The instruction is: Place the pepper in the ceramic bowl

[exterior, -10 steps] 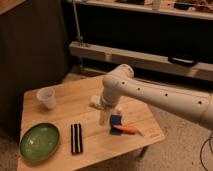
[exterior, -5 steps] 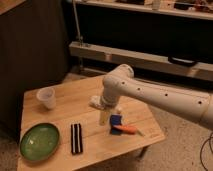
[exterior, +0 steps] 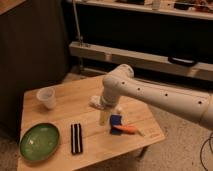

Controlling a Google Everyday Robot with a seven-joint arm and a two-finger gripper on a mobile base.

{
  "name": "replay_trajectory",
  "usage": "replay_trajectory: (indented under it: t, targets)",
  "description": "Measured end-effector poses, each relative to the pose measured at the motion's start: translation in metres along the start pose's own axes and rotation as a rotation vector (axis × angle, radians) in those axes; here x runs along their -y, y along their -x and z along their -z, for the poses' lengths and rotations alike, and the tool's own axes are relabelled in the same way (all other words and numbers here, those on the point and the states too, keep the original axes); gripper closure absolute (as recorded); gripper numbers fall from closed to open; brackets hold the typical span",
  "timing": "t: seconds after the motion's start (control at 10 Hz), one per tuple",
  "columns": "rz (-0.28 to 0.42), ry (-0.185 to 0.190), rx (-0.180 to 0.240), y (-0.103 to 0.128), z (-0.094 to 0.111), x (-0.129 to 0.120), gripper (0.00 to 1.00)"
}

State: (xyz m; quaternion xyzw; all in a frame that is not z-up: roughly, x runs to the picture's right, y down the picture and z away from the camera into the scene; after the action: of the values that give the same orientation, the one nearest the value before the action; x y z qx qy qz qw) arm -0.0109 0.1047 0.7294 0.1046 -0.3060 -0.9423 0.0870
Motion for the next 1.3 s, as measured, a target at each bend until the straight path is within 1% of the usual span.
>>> replay_trajectory:
  t: [0.5,0.6,0.7,0.9,1.0,1.2,1.3]
  targets:
    - [-0.003,0.002,0.004,0.002,-0.001,0.0,0.2]
    - [-0.021,0.006,0.009,0.008,-0.001,-0.001,0.2]
    - [-0.041,0.012,0.014,0.018,-0.001,-0.001,0.2]
    - [-0.091,0.025,0.013,0.055,0.006,0.007,0.2]
    - [-0.11,0.033,0.008,0.078,0.011,0.013,0.2]
    - [-0.139,0.054,-0.014,0.132,0.02,0.029,0.2]
    - [-0.145,0.064,-0.029,0.161,0.02,0.039,0.2]
